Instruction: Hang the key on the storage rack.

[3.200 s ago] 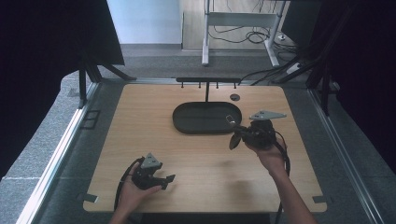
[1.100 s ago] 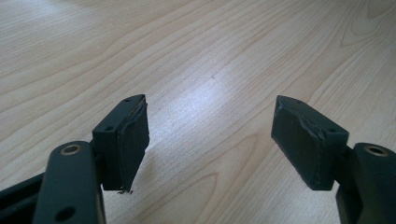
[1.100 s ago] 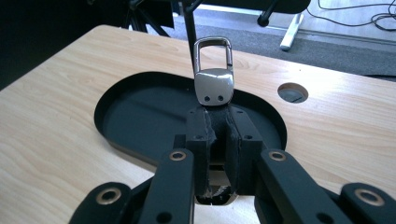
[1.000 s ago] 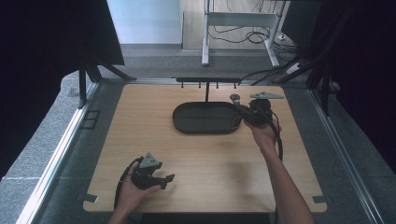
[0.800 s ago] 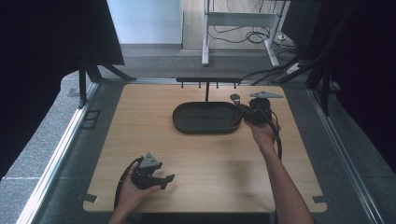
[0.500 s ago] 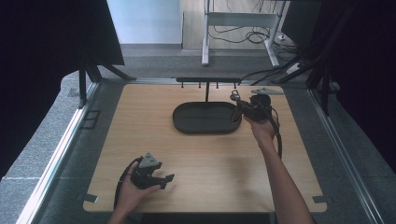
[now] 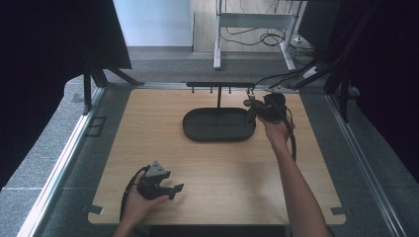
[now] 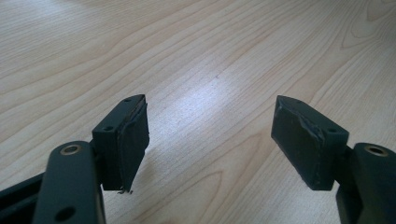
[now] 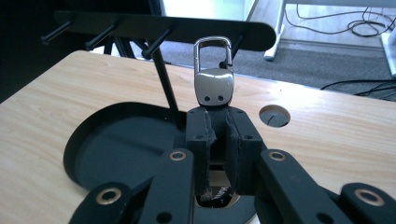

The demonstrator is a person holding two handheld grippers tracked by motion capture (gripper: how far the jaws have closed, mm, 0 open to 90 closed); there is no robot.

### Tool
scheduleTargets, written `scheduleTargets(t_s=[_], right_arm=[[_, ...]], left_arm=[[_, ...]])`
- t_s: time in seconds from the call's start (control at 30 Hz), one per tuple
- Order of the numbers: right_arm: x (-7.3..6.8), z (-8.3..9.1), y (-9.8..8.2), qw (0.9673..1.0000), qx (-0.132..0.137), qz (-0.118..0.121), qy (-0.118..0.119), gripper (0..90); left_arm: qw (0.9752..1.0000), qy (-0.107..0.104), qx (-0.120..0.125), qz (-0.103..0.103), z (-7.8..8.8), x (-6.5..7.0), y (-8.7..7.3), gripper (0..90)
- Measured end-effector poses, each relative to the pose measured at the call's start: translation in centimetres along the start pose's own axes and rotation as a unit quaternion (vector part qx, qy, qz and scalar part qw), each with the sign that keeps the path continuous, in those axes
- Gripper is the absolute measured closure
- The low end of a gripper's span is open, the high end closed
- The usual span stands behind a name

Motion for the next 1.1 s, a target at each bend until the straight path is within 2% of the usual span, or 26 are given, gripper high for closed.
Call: scheduleTargets(t_s=[0.17, 0.27, 0.57, 0.9, 1.1], right_arm=[[0.2, -0.6, 0.0, 1.0000, -0.001, -0.004, -0.007, 80.9], [0.2, -1.2, -0.2, 0.9999, 0.002, -0.005, -0.011, 80.8], [0.6, -2.7, -0.7, 0.9993, 0.017, -0.018, -0.028, 80.9], [0.2, -3.9, -1.3, 0.9996, 0.003, -0.018, -0.024, 80.9], [0.2, -4.9, -1.7, 0.9994, -0.008, -0.015, -0.031, 80.7]], left_arm=[[1.0000, -0.008, 0.005, 0.002, 0.1, 0.1, 0.1, 28.3], [1.0000, -0.001, 0.003, 0.000, 0.1, 0.0, 0.0, 28.2], [1.0000, -0.002, 0.000, 0.001, 0.1, -0.1, 0.0, 28.2], [1.0000, -0.003, 0.001, 0.001, 0.1, -0.1, 0.0, 28.2], [1.0000, -0.003, 0.003, 0.002, 0.2, -0.2, 0.0, 28.2]])
Point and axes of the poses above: each handheld gripper's, and its own axes: z roughly backward along the jaws, y roughly out of its top, x roughly to its right, the point moved 2 cm from there along -z, roughly forward along the jaws, and after that the axes turned 4 degrees about z, right-handed, at the moved point
